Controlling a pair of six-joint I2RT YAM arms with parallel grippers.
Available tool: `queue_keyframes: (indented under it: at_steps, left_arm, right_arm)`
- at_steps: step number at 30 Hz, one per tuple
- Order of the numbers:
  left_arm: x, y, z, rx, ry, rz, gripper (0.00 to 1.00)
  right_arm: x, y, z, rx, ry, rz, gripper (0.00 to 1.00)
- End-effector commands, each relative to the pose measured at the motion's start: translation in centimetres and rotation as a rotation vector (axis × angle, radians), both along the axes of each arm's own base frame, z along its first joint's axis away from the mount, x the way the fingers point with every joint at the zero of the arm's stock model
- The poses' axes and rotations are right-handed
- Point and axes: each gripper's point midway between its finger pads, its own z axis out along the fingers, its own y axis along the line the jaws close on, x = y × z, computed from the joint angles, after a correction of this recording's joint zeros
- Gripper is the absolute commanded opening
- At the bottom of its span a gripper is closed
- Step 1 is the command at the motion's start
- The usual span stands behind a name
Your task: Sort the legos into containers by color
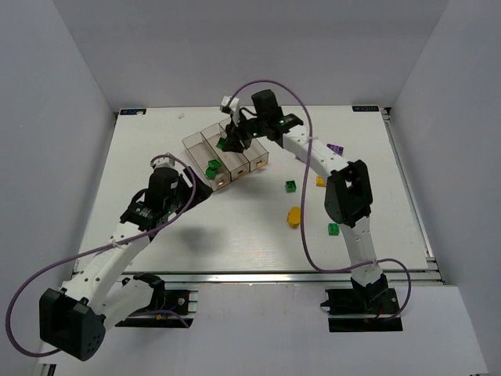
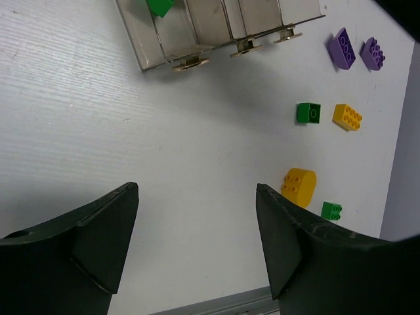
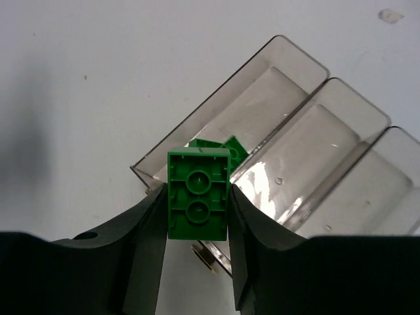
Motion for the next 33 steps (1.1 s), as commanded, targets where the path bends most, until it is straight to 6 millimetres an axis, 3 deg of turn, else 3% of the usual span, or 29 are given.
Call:
queue_keyframes:
  at_steps: [1, 3, 9, 17, 20, 23, 26, 29, 32, 33]
  left_arm:
    - [-1.0, 0.6, 0.8, -0.028, -0.022, 0.034, 0.82]
    - [-1.8, 1.2, 0.9, -0.030, -0.021, 0.055, 0.82]
    - [-3.4, 2.1, 0.8, -0.040, -0.007, 0.087, 0.82]
    - [-3.4, 1.6, 0.8, -0.061, -0.002, 0.073, 0.82]
    - [-3.0, 1.2, 1.2, -0.063, -0.006, 0.057, 0.82]
    - [-2.6, 0.4, 1.9, -0.084, -0.019, 0.023, 0.82]
    - [-2.1, -0.8, 2.7, -0.109, -0.030, -0.026, 0.82]
    - [-1.2, -1.7, 3.8, -0.134, -0.065, -0.062, 0.81]
    - [-0.1, -3.1, 4.5, -0.151, -0.075, -0.120, 0.75]
    - [0.2, -3.6, 4.7, -0.153, -0.078, -0.137, 0.68]
  right_arm:
    - [0.9, 2.0, -1.0, 0.038, 0.056, -0.048, 0.23]
    - [1.1, 3.1, -1.1, 0.065, 0.047, -0.063, 0.23]
    - [1.1, 5.0, -4.0, 0.048, 0.037, -0.088, 0.29]
    - [-1.2, 6.3, -6.4, 0.020, 0.057, -0.039, 0.35]
    - [-1.6, 6.5, -7.4, 0.010, 0.070, -0.041, 0.41]
    - [-2.0, 6.6, -8.0, -0.001, 0.073, -0.037, 0.59]
    - [-1.7, 6.3, -7.6, -0.005, 0.076, -0.045, 0.68]
    - [-1.3, 6.0, -5.6, 0.017, 0.064, -0.052, 0.70]
    - [-0.5, 4.3, -2.5, 0.052, 0.068, -0.086, 0.67]
    - [-0.7, 3.8, -0.2, 0.080, 0.057, -0.093, 0.65]
